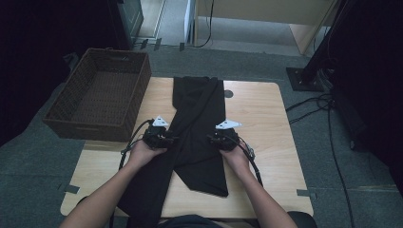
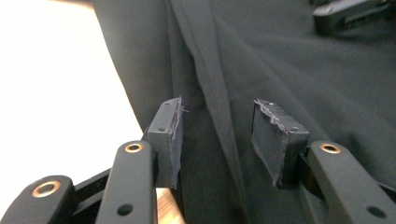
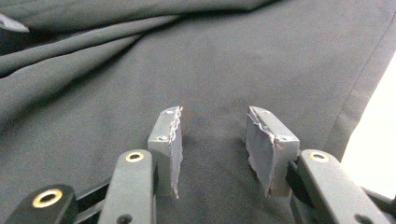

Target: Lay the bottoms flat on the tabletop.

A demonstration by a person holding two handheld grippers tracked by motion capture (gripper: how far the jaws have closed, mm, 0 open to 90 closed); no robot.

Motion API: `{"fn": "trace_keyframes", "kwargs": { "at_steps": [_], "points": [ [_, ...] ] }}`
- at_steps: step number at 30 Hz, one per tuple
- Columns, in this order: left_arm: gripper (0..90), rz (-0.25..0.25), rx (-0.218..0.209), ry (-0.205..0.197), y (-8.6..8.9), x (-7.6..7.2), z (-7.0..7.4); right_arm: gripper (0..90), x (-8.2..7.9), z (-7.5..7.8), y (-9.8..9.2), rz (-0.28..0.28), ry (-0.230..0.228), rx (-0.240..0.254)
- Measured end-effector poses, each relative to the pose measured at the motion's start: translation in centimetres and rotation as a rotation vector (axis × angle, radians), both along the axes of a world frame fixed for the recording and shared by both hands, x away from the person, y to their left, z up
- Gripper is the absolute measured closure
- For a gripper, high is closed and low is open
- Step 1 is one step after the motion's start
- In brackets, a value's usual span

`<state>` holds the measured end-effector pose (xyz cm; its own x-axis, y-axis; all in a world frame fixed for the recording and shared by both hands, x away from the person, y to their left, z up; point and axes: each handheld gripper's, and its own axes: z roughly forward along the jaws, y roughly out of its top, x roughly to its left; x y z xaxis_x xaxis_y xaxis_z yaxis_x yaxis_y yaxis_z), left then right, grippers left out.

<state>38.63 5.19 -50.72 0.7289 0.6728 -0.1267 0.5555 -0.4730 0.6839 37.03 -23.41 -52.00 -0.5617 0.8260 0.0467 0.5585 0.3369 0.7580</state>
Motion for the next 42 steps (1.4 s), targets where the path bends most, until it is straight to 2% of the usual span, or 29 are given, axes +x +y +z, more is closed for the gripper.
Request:
{"fn": "trace_keyframes", "kwargs": {
  "at_steps": [1,3,6,7,9,15,18,20,24,28,30,33,37,42],
  "points": [
    [58.3,0.001,-0.013,-0.013,0.1,0.0,-0.1,56.3,0.1,0.0,0.0,-0.003,-0.006,-0.001],
    [70.2,0.002,-0.025,-0.013,0.0,0.3,-0.3,56.2,0.3,-0.1,0.1,-0.010,-0.008,0.009],
    [82.9,-0.004,0.003,-0.042,-0.2,0.7,-0.3,56.5,0.7,-0.2,0.2,-0.024,-0.019,0.009],
    [89.2,-0.005,0.007,-0.039,-0.2,0.8,-0.2,56.5,0.8,-0.2,0.3,-0.026,-0.019,0.010],
    [89.6,-0.016,-0.013,-0.029,-0.4,0.9,0.3,56.6,0.9,-0.2,0.4,-0.028,-0.018,0.012],
    [89.7,-0.074,-0.103,-0.111,-2.2,0.2,4.0,56.6,1.3,-0.1,0.6,-0.027,-0.012,0.009],
    [89.7,-0.117,-0.125,-0.109,-3.9,-0.1,4.7,56.7,1.4,-0.1,0.9,-0.031,-0.004,0.007],
    [89.6,-0.143,-0.102,-0.113,-5.0,-0.2,4.3,56.6,1.5,-0.1,1.0,-0.029,-0.008,0.008],
    [89.6,-0.138,-0.056,-0.040,-6.2,0.6,1.9,56.4,1.3,-0.1,1.1,-0.037,-0.006,0.008],
    [89.5,-0.127,0.005,-0.009,-6.5,1.1,-0.1,58.3,0.5,0.5,0.9,-0.021,0.015,0.001],
    [89.5,-0.117,-0.010,-0.014,-6.2,1.3,-0.4,59.7,-0.6,1.1,0.6,-0.008,0.001,0.023],
    [89.5,-0.107,-0.009,-0.018,-6.1,1.6,-0.4,61.1,-2.6,1.7,0.3,0.009,-0.023,0.037],
    [89.5,-0.105,-0.007,-0.016,-6.1,1.9,-0.4,60.2,-5.1,1.7,0.0,0.027,-0.009,0.047],
    [89.5,-0.103,-0.010,-0.019,-6.2,2.0,-0.5,56.1,-6.7,0.3,0.2,0.031,0.001,-0.007]
  ]
}}
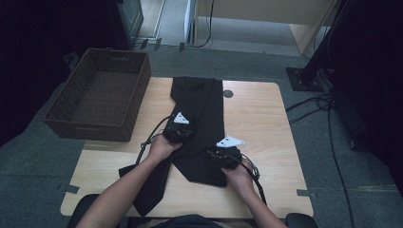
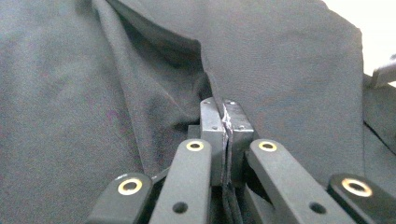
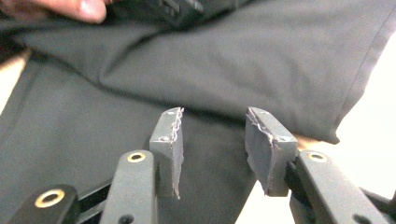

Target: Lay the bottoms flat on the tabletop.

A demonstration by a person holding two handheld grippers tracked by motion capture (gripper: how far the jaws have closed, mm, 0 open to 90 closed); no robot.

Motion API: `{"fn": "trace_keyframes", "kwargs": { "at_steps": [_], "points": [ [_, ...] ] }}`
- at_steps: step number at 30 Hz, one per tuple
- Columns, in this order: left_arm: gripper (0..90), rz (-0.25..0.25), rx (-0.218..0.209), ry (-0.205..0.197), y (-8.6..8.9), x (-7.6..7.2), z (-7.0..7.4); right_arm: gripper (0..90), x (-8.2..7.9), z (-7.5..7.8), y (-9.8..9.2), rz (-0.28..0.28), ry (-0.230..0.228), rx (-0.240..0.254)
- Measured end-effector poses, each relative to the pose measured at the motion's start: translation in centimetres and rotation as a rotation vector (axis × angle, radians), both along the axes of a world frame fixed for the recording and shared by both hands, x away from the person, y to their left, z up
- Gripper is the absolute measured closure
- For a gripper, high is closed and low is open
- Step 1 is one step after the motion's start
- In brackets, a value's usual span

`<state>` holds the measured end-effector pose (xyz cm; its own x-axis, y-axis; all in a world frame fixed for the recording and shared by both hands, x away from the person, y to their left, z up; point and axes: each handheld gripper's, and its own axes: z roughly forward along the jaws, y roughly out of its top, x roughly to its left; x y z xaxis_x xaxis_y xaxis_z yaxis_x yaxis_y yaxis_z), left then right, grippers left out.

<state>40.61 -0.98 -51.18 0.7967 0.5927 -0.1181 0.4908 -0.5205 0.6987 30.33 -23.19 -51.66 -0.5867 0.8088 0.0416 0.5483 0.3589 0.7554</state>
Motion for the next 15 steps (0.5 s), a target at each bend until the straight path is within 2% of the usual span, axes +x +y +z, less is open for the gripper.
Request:
{"fn": "trace_keyframes", "kwargs": {
  "at_steps": [3,6,9,13,15],
  "points": [
    [89.4,0.001,-0.005,0.000,0.1,0.0,-0.1,55.4,-0.2,-0.4,-0.1,-0.008,-0.010,0.011],
    [89.5,0.000,-0.009,-0.002,0.1,0.0,-0.1,54.6,-0.4,-0.5,0.0,-0.009,-0.024,-0.002],
    [89.4,-0.002,0.004,-0.017,0.0,-0.2,-0.1,56.9,-0.7,-0.5,-0.2,-0.011,-0.023,0.004],
    [89.4,-0.005,0.006,-0.021,0.0,-0.2,-0.1,80.4,-1.5,-0.4,-0.6,-0.024,-0.016,0.003],
    [89.4,-0.005,0.008,-0.023,-0.1,-0.1,-0.1,85.5,-1.9,-0.3,-0.7,-0.030,-0.004,0.000]
  ]
}}
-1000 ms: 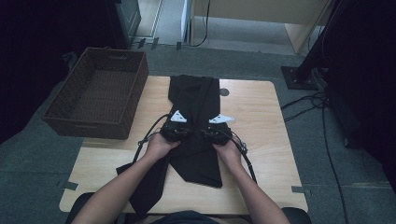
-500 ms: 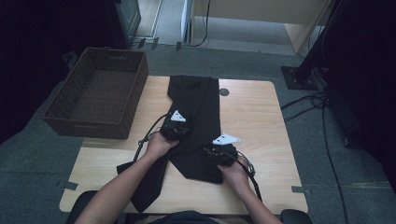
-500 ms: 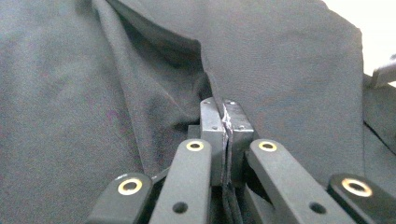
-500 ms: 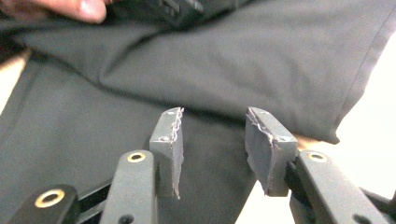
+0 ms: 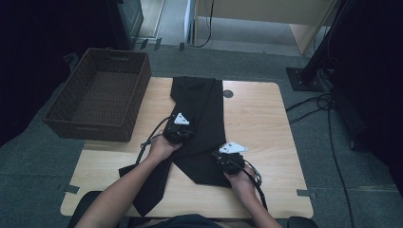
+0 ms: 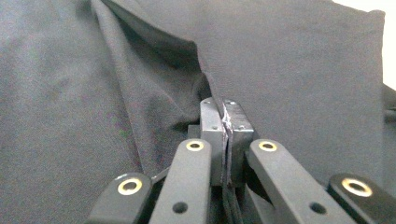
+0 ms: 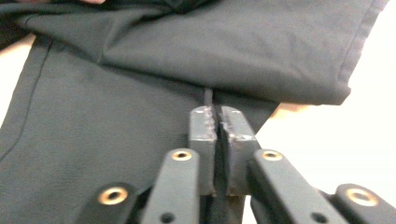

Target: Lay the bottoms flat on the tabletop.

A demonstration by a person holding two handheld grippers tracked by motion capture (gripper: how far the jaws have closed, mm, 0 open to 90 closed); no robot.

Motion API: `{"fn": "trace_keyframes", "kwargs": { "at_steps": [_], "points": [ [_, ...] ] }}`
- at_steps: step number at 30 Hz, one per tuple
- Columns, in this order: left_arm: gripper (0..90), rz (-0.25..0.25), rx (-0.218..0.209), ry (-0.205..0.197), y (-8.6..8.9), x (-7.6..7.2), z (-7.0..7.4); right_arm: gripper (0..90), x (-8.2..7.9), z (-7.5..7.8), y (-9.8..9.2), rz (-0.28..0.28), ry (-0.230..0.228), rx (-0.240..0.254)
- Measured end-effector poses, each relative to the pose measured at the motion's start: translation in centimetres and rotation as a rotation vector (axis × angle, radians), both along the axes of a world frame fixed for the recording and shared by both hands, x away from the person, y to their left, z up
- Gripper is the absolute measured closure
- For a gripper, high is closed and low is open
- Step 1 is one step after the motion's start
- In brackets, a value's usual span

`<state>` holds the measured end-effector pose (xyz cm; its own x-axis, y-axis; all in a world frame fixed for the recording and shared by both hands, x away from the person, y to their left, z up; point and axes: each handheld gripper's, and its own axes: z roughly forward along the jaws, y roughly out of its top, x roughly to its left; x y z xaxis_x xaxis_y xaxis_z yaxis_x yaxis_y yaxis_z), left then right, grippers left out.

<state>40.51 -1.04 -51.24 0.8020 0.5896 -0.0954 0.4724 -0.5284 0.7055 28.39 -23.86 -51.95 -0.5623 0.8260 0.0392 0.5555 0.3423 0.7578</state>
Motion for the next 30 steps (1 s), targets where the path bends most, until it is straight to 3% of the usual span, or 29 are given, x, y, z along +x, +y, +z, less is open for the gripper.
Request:
{"fn": "trace_keyframes", "kwargs": {
  "at_steps": [5,8,12,13,15,17,19,23,27,30],
  "points": [
    [89.4,0.009,-0.001,0.001,0.0,0.3,0.0,86.0,-2.2,0.4,-0.8,0.004,0.067,0.018],
    [89.4,0.020,-0.011,0.001,0.0,0.4,-0.1,86.0,-3.8,0.6,-1.2,0.021,0.084,0.013],
    [89.4,0.024,-0.013,0.003,0.0,0.5,-0.1,82.4,-5.1,0.7,-1.4,0.050,0.131,0.045],
    [89.4,0.025,-0.011,0.002,0.0,0.4,-0.1,79.0,-5.3,0.8,-1.2,0.058,0.129,0.042],
    [89.4,0.026,-0.008,0.000,-0.1,0.4,-0.1,74.0,-5.3,1.1,-1.1,0.072,0.080,0.050],
    [89.4,0.028,-0.010,0.001,-0.1,0.4,-0.1,73.2,-4.6,1.5,-0.9,0.065,0.022,0.052],
    [89.4,0.027,-0.012,0.002,0.0,0.4,-0.1,73.2,-3.3,1.7,-0.6,0.056,0.001,0.056],
    [89.4,0.023,-0.011,0.005,0.0,0.5,-0.1,70.5,0.1,1.7,0.1,0.046,-0.016,0.066],
    [89.4,0.023,-0.011,0.003,0.0,0.5,-0.1,70.0,3.1,1.7,1.0,0.045,-0.029,0.046],
    [89.2,0.026,-0.014,0.007,0.0,0.5,-0.1,69.2,4.5,1.1,1.6,0.048,-0.002,0.014]
  ]
}}
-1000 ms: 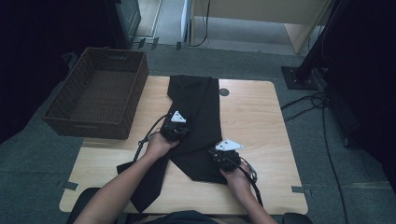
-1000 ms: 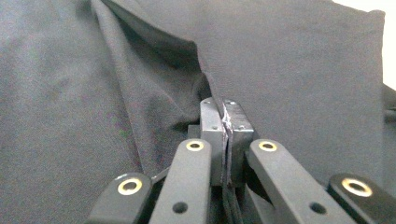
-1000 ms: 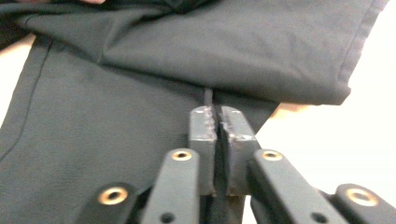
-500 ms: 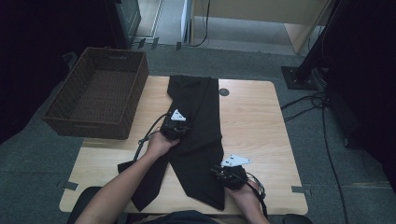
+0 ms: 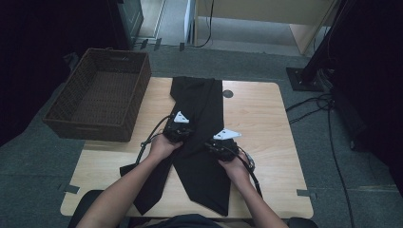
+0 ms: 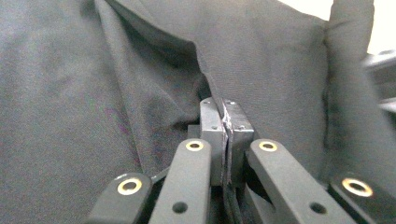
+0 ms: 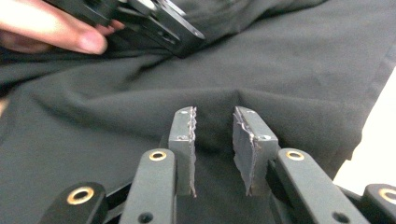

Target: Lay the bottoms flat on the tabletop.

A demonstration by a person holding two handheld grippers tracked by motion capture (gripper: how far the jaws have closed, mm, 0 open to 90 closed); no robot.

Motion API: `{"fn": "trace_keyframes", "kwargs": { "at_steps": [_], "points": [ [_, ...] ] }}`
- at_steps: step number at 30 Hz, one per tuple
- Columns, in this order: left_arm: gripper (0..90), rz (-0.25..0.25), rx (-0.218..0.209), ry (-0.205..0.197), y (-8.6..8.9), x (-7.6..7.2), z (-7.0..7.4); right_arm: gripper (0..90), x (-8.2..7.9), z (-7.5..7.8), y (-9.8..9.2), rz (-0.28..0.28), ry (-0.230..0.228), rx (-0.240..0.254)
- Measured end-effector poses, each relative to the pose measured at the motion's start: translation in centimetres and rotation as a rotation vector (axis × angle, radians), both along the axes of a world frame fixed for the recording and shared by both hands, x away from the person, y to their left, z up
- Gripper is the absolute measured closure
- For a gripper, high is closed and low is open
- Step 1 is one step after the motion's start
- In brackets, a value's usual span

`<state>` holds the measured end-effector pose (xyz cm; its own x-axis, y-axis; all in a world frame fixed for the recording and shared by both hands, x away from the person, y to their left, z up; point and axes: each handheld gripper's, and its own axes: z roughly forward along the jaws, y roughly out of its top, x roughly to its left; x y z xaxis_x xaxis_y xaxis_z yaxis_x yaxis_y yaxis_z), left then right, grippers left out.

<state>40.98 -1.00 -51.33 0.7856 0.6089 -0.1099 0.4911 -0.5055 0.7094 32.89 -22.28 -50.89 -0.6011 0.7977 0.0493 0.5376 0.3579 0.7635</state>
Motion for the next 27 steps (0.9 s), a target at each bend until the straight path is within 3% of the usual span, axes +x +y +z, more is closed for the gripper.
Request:
{"fn": "trace_keyframes", "kwargs": {
  "at_steps": [4,10,15,19,23,27],
  "points": [
    [89.1,0.009,-0.011,0.002,0.0,0.1,-0.1,66.2,-0.1,-0.8,0.1,0.002,0.031,-0.009],
    [87.7,0.004,0.002,0.000,-0.2,-0.1,0.1,68.1,-2.5,-1.3,0.0,-0.002,-0.012,0.003],
    [79.2,0.025,-0.040,0.030,0.3,0.1,0.3,72.6,-4.7,-1.3,1.3,0.028,-0.006,0.008],
    [68.2,0.032,-0.080,0.016,1.4,-0.3,1.8,74.3,-5.5,-1.3,1.3,0.045,-0.013,0.009],
    [59.8,0.036,-0.062,0.003,3.1,-1.0,2.7,74.4,-5.6,-1.3,1.1,0.056,-0.012,0.009],
    [55.1,0.048,-0.031,0.023,4.6,-1.7,2.0,74.4,-5.6,-1.3,1.1,0.057,-0.013,0.008]
  ]
}}
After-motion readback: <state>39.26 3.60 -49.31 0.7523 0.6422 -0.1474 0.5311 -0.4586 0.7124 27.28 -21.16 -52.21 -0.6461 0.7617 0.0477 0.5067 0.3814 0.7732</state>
